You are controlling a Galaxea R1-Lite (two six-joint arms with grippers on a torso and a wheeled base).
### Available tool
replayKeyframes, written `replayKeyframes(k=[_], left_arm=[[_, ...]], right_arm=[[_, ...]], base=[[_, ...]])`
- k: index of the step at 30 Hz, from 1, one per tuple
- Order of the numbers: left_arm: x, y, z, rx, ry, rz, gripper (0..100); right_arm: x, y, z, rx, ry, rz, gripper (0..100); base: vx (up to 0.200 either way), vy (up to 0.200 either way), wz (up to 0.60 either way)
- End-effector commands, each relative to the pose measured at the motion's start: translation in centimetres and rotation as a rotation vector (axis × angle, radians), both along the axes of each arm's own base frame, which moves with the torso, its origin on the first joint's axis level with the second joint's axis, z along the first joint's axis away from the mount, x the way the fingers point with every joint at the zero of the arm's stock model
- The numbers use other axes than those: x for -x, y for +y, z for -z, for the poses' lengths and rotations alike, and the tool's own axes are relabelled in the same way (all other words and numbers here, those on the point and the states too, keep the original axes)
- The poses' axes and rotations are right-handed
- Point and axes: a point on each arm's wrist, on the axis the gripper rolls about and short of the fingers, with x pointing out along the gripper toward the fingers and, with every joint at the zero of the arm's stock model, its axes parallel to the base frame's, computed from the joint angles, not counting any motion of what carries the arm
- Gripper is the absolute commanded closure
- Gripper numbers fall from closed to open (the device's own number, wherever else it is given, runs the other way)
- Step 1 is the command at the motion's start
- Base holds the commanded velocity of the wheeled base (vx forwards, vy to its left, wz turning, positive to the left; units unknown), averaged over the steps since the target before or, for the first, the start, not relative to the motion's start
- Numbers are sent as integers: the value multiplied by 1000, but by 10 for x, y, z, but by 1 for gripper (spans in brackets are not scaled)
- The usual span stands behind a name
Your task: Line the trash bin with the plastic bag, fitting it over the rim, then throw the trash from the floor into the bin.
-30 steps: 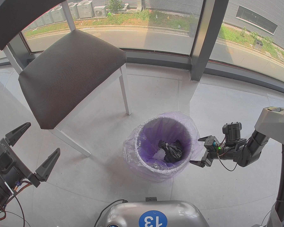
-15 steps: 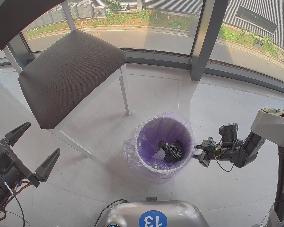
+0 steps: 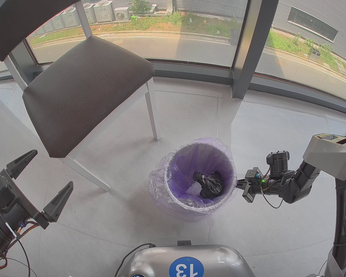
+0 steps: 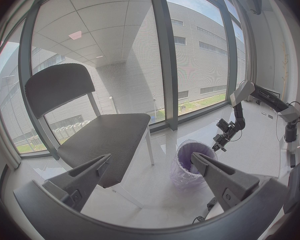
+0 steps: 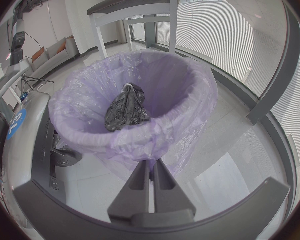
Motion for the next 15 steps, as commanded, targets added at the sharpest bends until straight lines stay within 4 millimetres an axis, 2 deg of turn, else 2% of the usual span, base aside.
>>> replayKeyframes(k=[1,8,15], left_arm=[[-1,0,1,-3,8,-1,0],[-3,-1,3,-9,24,-1,0],[-3,-1,4,-10,27,-1,0]], right_arm=[[-8,-2,21,-15,29,4,100],[-17,-8,38,-15,42,22,100],[-22,-8,38,-25,30,29,100]], base=[[0,0,0],[0,0,0],[0,0,0]])
